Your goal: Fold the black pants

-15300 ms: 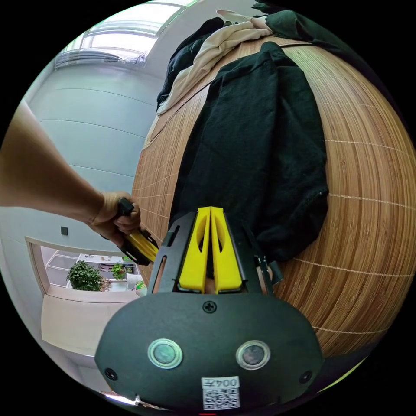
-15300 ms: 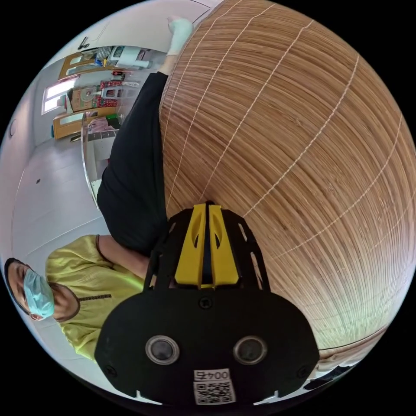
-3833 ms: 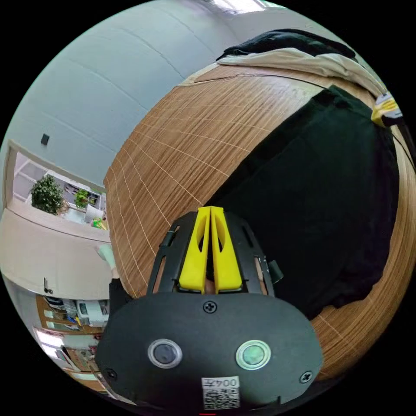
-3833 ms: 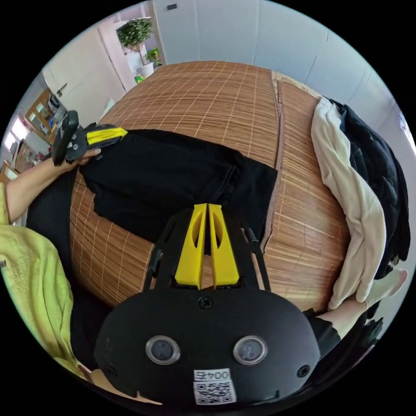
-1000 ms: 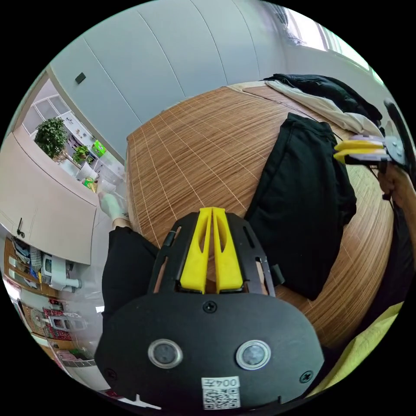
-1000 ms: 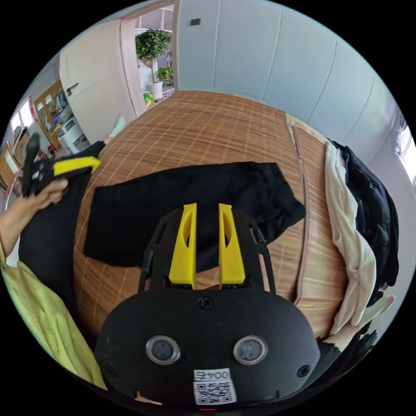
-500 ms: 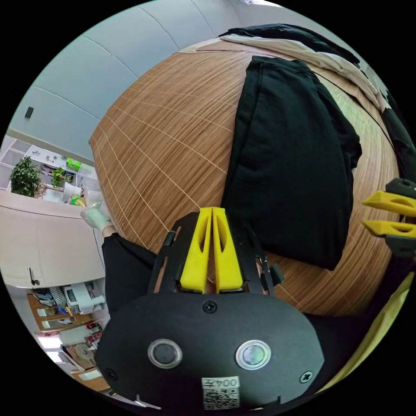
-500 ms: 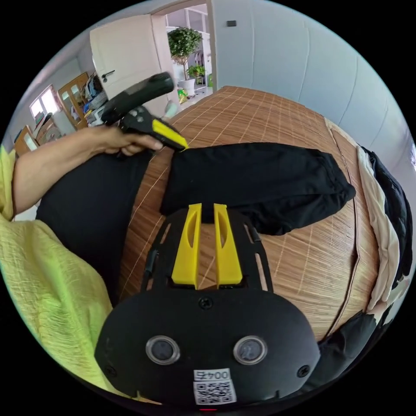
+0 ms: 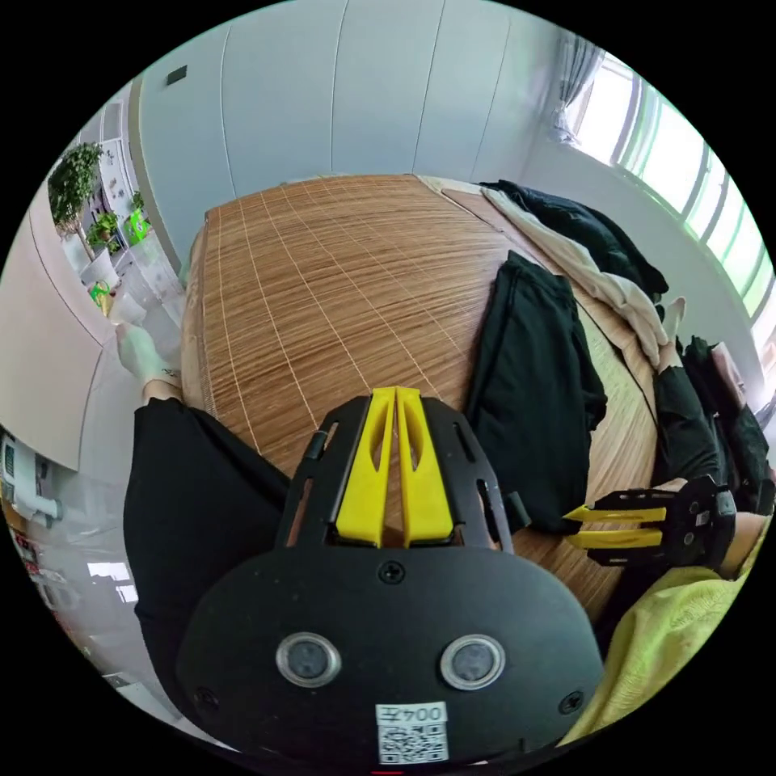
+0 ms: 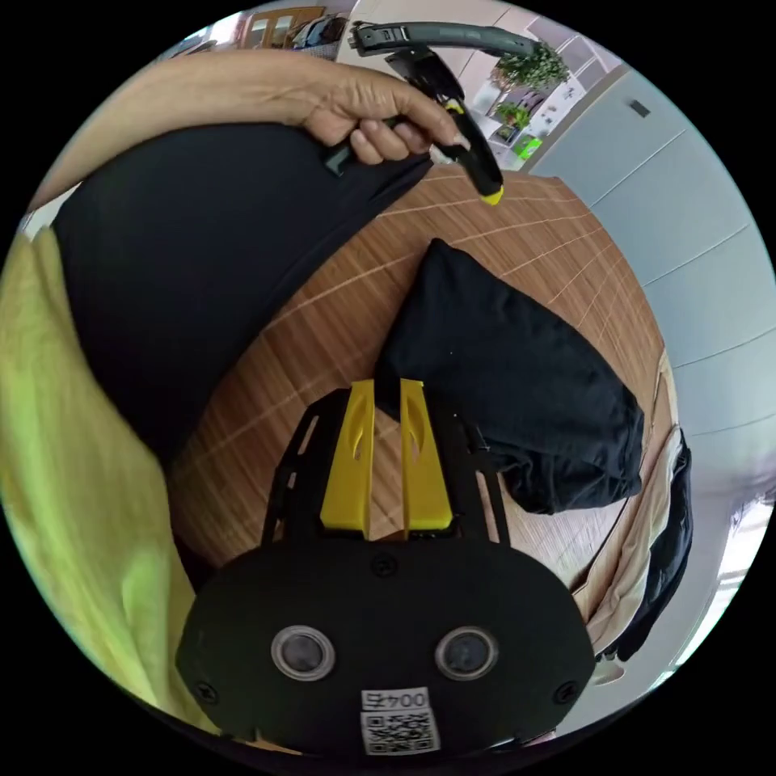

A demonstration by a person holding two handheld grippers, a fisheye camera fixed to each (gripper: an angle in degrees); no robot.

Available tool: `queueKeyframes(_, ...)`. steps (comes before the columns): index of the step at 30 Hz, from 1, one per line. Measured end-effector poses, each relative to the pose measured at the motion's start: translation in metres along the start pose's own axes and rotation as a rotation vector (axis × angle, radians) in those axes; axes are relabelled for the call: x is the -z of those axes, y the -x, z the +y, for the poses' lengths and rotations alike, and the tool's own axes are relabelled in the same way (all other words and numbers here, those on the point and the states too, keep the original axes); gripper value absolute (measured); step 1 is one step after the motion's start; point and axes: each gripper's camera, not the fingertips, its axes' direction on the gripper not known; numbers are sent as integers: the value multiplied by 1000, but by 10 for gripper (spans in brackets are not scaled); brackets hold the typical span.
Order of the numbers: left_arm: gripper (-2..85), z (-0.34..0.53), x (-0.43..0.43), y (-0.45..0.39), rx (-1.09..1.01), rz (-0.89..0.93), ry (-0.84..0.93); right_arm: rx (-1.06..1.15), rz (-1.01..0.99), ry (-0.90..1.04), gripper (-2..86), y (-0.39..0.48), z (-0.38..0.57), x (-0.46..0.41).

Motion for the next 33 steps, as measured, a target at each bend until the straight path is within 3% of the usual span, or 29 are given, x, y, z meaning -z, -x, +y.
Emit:
queueKeyframes(3,9,9,7,-10,-54,90,-10,21,-79,52,65,-17,36,13)
queueKeyframes(7,9,37,23,-79,-337,123,12,-129,-189,103,72,-48,82,33)
queueKeyframes(13,9,120,22,-206,-899,-83,100,-606,-197,-6,73,-94,130,80)
queueKeyframes(18,13,192,-1,-267,-1200,-258,118,-606,-244,178,93,-86,117,65)
queueKeyframes(27,64,241,-3,-297,-1330,-236,89,-547,-197,266,83,-76,84,57)
queueKeyframes(33,63,253,-19,-310,-1361,-239,130,-631,-275,274,87,-89,76,53)
